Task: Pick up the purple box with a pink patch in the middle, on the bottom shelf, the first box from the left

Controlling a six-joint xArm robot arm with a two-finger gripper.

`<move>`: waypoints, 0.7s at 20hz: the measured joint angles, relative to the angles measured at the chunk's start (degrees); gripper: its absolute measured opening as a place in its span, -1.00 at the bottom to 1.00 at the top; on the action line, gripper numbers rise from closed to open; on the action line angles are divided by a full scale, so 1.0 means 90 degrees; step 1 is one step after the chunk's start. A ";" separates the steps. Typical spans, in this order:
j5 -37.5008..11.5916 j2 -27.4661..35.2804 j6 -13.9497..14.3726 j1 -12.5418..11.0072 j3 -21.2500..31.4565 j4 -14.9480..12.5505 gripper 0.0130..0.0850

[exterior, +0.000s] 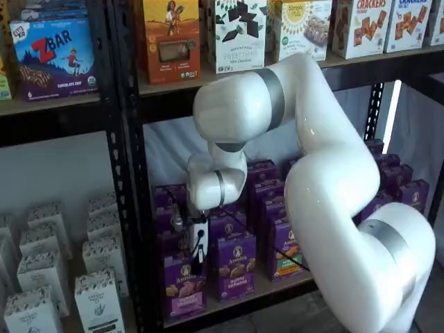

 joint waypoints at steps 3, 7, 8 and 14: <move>-0.0065 -0.0158 -0.0025 -0.0012 0.0237 0.0007 -0.44; -0.0170 -0.0400 -0.0025 -0.0004 0.0626 0.0002 -0.44; -0.0201 -0.0454 -0.0021 0.0004 0.0717 0.0000 -0.44; -0.0483 -0.0903 0.0073 0.0073 0.1466 -0.0057 -0.44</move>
